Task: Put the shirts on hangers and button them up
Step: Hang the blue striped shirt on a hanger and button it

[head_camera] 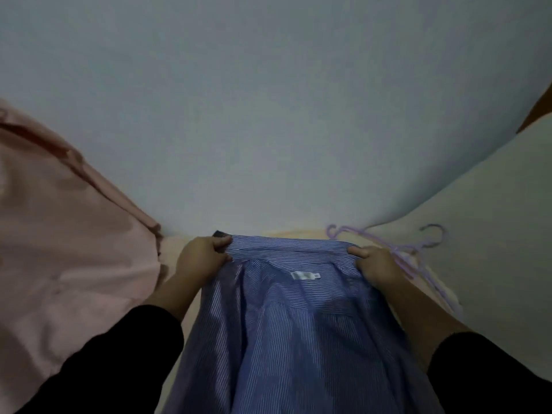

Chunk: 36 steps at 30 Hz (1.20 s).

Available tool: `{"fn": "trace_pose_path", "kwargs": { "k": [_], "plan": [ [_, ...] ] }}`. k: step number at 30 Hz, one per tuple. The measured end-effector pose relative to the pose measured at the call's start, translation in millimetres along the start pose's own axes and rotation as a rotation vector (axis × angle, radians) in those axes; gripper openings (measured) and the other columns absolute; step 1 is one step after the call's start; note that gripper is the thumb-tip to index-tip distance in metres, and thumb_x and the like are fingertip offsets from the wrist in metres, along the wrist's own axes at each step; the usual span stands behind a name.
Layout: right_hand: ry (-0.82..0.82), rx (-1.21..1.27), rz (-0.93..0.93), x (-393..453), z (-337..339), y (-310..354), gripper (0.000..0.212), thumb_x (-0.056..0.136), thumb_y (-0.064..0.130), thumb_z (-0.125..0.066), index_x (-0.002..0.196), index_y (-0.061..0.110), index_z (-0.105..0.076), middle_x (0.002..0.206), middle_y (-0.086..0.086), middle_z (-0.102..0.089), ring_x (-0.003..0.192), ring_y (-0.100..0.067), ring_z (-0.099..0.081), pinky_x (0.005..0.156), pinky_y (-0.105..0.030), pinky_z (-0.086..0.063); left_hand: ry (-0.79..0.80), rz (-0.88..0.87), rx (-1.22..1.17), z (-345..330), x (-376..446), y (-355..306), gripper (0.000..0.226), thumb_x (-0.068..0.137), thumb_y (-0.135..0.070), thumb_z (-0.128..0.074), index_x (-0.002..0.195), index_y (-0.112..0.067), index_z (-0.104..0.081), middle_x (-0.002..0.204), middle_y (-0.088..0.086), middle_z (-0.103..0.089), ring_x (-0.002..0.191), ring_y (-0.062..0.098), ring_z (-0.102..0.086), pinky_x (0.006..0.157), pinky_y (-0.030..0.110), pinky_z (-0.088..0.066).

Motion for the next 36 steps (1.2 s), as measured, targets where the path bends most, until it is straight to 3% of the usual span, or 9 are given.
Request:
{"fn": "trace_pose_path", "kwargs": {
  "k": [3, 9, 12, 16, 20, 25, 29, 32, 36],
  "plan": [
    [0.038, -0.082, -0.047, 20.9, -29.1, -28.5, 0.043, 0.087, 0.021, -0.041, 0.122, 0.009, -0.063, 0.12, -0.017, -0.062, 0.113, -0.03, -0.056, 0.085, -0.027, -0.039, 0.006, 0.005, 0.007, -37.0, 25.2, 13.1, 0.049, 0.082, -0.024, -0.071, 0.129, -0.029, -0.058, 0.133, 0.005, -0.058, 0.118, 0.023, -0.056, 0.091, 0.026, -0.042],
    [0.002, -0.015, -0.08, 35.0, -53.1, -64.1, 0.034, 0.089, -0.001, -0.053, 0.122, 0.004, -0.062, 0.129, -0.017, -0.057, 0.116, -0.032, -0.054, 0.088, -0.024, -0.039, 0.053, -0.039, 0.105, -91.1, 39.2, 20.8, 0.04, 0.079, -0.028, -0.064, 0.118, -0.034, -0.066, 0.122, 0.001, -0.06, 0.107, 0.028, -0.06, 0.084, 0.033, -0.048],
    [-0.128, -0.008, -0.013, 26.1, -38.3, -60.5, 0.025, 0.089, 0.009, -0.061, 0.113, 0.006, -0.068, 0.124, -0.017, -0.056, 0.111, -0.029, -0.055, 0.091, -0.025, -0.038, -0.166, -0.136, 0.306, -84.8, 28.0, 6.2, 0.042, 0.069, -0.026, -0.065, 0.111, -0.025, -0.07, 0.125, 0.007, -0.058, 0.104, 0.035, -0.055, 0.082, 0.04, -0.045],
    [-0.34, -0.207, 0.13, -1.4, -1.0, -54.9, 0.028, 0.086, 0.018, -0.053, 0.1, 0.004, -0.072, 0.105, -0.016, -0.066, 0.096, -0.037, -0.061, 0.086, -0.044, -0.049, -0.332, -0.336, 0.357, -86.2, -7.4, -51.4, 0.036, 0.064, -0.019, -0.076, 0.1, -0.016, -0.073, 0.12, 0.014, -0.063, 0.112, 0.037, -0.054, 0.087, 0.044, -0.03],
    [-0.456, -0.44, 0.037, -36.9, 31.2, -73.6, 0.038, 0.077, 0.031, -0.055, 0.104, 0.008, -0.067, 0.101, -0.019, -0.065, 0.09, -0.041, -0.059, 0.075, -0.048, -0.05, -0.137, -0.526, 0.256, -138.6, -52.3, -96.7, 0.03, 0.078, -0.031, -0.052, 0.098, -0.014, -0.068, 0.107, 0.005, -0.064, 0.101, 0.029, -0.059, 0.081, 0.04, -0.047],
    [-0.277, -0.572, -0.166, -62.4, 29.2, -115.0, 0.091, 0.07, 0.064, -0.032, 0.135, 0.0, -0.04, 0.139, -0.025, -0.039, 0.127, -0.042, -0.035, 0.104, -0.055, -0.026, 0.061, -0.427, 0.271, -203.4, -79.5, -84.3, 0.053, 0.088, -0.03, -0.057, 0.135, -0.007, -0.051, 0.141, 0.012, -0.05, 0.13, 0.033, -0.046, 0.106, 0.045, -0.037],
    [-0.158, -0.538, -0.247, -65.6, 21.1, -144.5, 0.094, 0.084, 0.048, -0.053, 0.149, 0.005, -0.002, 0.156, -0.02, 0.001, 0.144, -0.037, 0.0, 0.116, -0.046, 0.0, 0.078, -0.411, 0.307, -215.2, -82.1, -81.4, 0.053, 0.09, -0.034, -0.041, 0.134, -0.007, -0.053, 0.141, 0.012, -0.05, 0.128, 0.032, -0.049, 0.105, 0.046, -0.038],
    [-0.179, -0.472, -0.245, -62.6, 24.3, -150.2, 0.088, 0.085, 0.034, -0.058, 0.149, 0.003, -0.006, 0.156, -0.021, -0.004, 0.142, -0.037, -0.006, 0.117, -0.044, -0.006, 0.105, -0.418, 0.33, -217.3, -82.0, -82.5, 0.062, 0.09, -0.04, -0.024, 0.137, -0.008, -0.051, 0.144, 0.01, -0.047, 0.131, 0.03, -0.046, 0.107, 0.043, -0.035],
    [-0.294, -0.297, -0.271, -63.5, 35.7, -145.7, 0.081, 0.071, 0.029, -0.047, 0.141, -0.008, -0.029, 0.139, -0.031, -0.033, 0.125, -0.047, -0.034, 0.105, -0.049, -0.029, 0.168, -0.391, 0.337, -221.7, -81.6, -80.4, 0.065, 0.092, -0.042, -0.017, 0.15, -0.015, -0.026, 0.158, 0.003, -0.019, 0.146, 0.022, -0.018, 0.118, 0.036, -0.012]
  ]
}}
Point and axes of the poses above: each hand's wrist, its own x-axis towards the middle knuckle, its own z-axis out of the back of the hand, y = z × x, the point moved 10 cm from there along x, towards the middle knuckle
